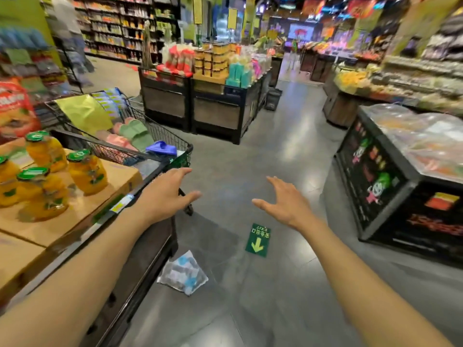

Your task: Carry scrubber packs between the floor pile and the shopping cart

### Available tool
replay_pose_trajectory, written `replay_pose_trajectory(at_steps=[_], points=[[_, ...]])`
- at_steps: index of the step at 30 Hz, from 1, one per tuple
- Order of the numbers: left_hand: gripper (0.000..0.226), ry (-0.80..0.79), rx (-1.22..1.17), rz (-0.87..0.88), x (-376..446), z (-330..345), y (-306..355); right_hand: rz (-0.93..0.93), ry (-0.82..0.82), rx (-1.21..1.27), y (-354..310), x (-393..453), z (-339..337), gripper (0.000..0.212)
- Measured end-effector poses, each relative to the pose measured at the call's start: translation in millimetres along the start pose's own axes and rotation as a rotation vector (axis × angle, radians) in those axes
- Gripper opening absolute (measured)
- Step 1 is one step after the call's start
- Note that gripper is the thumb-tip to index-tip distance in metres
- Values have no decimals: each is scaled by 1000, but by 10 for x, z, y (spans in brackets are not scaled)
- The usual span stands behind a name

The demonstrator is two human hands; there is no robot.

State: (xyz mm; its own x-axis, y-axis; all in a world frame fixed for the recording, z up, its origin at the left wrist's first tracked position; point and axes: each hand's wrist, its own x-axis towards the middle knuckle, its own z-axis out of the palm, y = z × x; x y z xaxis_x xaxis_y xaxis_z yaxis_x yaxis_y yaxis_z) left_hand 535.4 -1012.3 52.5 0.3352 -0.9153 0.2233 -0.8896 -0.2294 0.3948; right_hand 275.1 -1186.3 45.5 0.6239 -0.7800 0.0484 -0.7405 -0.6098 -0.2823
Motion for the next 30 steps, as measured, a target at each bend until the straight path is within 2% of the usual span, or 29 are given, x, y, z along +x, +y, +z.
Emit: replay_pose_trajectory(at_steps=[5, 11, 13, 16, 19, 22, 25, 27, 30], points=[[78, 28, -34, -4, 624, 62, -521, -8, -49, -6, -283, 776, 187, 90], [79, 33, -54, -96, 1174, 198, -1126, -78, -93, 40, -518, 1678, 514, 92], [80, 22, -78, -139, 1318, 305, -1273, -102, -109, 31, -547, 1913, 630, 90], [94, 4, -156, -219, 1488, 524, -1439, -131, -157, 38, -496, 2286, 866, 87], [85, -6, -204, -331, 1621, 852, -1628, -149, -244, 68, -369, 2655, 1223, 88], [70, 2, -202, -433, 1747, 1256, -1840, -180, -330, 65, -223, 3025, 1680, 89], [68, 34, -218, -501, 1830, 1869, -2166, -213, -382, 51, -53, 3386, 2344, 90], [67, 69, -286, -559, 1844, 2486, -2476, -243, -392, 57, 107, 3582, 2991, 91], [66, 144, -371, -645, 1750, 3769, -3079, -263, -380, 74, 392, 3773, 4330, 89]])
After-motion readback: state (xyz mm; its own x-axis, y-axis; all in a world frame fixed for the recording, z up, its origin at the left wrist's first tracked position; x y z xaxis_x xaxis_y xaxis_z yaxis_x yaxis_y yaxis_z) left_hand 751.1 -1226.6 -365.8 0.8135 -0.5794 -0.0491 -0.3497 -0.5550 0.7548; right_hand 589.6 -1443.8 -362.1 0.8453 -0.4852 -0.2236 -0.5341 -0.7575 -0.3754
